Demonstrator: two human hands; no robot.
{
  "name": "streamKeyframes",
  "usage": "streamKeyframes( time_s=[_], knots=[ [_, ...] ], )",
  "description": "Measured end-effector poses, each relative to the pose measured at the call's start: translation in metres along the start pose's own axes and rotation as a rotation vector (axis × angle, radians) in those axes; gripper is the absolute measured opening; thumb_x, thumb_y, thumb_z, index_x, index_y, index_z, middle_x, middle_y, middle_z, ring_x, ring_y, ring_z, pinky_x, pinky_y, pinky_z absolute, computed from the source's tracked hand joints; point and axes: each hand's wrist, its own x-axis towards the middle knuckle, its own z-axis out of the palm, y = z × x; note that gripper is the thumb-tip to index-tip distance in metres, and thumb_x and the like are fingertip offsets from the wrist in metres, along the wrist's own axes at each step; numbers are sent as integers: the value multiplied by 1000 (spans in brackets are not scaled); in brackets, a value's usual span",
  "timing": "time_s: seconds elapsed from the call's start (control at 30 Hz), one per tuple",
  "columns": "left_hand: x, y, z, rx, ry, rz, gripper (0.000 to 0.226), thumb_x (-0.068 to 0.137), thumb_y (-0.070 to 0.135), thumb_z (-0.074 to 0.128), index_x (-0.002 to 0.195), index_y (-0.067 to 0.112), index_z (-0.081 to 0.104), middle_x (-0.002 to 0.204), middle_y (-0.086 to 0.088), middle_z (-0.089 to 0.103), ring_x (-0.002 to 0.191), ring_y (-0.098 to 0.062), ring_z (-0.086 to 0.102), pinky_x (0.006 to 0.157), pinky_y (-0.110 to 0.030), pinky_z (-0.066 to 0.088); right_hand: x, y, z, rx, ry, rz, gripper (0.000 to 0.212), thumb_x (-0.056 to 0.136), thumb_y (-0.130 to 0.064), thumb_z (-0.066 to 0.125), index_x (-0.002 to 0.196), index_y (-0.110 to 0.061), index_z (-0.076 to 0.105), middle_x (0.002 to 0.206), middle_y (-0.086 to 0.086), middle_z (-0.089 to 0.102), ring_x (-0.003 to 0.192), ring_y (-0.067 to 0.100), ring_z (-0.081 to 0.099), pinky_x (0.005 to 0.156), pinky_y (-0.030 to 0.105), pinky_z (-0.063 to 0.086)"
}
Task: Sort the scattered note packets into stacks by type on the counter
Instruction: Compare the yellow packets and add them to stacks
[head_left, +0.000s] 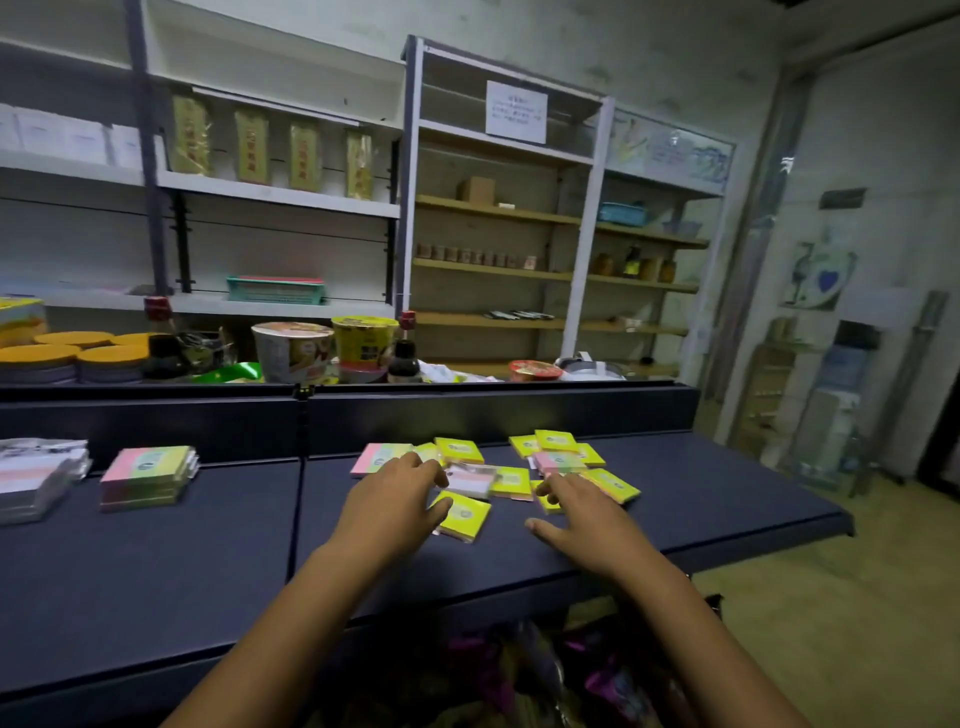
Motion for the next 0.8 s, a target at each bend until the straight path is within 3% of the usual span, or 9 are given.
streamKeyframes(
  time_s=[0.27, 0.53, 0.8],
  knots=[
    [24, 46, 21, 24, -21, 25, 32, 96, 46, 49, 123, 30, 55, 123, 6, 56, 114, -15, 51, 83, -32, 50, -6, 58, -16, -20, 29, 58, 45, 93, -51, 57, 130, -27, 49, 135, -5, 51, 124, 15, 49, 96, 36, 49],
    [82, 56, 63, 59, -59, 29, 34, 96, 47, 47, 122, 28, 56, 123, 3, 56, 116, -19, 51, 83, -31, 44, 30, 102, -14, -55, 41, 103, 52, 93, -54, 54, 136, -25, 45, 134, -4, 50, 124, 17, 48, 95, 36, 47],
    [145, 55, 96, 47, -64, 50, 33, 96, 46, 47, 120, 24, 55, 117, 0, 57, 111, -21, 53, 81, -34, 47, 81, 132, -14, -78, 30, 134, 43, 95, -52, 52, 128, -24, 49, 130, -2, 51, 125, 18, 46, 97, 38, 45]
  ],
)
